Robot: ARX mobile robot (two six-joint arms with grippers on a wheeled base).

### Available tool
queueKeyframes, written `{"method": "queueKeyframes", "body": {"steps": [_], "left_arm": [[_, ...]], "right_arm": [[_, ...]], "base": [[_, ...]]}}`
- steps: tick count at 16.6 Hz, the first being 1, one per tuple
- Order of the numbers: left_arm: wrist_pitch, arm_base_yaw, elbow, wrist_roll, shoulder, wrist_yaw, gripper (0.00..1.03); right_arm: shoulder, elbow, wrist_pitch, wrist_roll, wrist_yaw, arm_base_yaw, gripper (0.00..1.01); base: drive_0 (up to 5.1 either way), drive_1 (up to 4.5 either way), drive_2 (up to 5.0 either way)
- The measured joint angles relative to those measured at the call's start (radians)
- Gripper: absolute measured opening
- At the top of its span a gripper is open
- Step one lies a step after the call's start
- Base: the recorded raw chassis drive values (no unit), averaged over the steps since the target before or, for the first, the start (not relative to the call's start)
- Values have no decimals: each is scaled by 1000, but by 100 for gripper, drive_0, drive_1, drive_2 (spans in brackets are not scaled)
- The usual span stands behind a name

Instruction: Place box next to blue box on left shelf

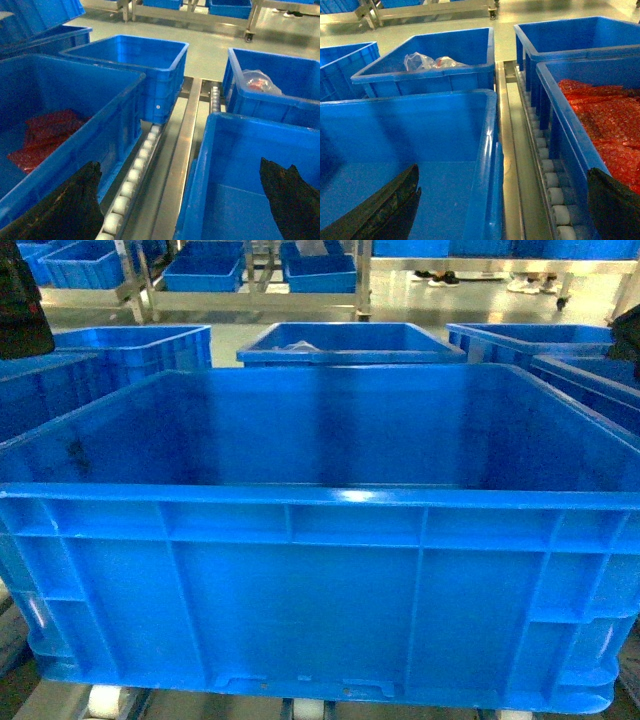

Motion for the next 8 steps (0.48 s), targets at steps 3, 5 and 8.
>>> {"method": "queueKeyframes", "body": {"steps": [3,5,8], "left_arm": [[67,12,-29,27,-6,27,95],[269,55,-217,91,-89,255,64],[282,80,-378,101,-238,293,20]], "right_arm": [[3,-29,103,-15,11,-5,94],[-62,-227,364,-124,-4,-41,63],[-219,-373,372,-151,-48,-78,19]], "base": [[0,0,0],[0,0,0],[0,0,0]]}}
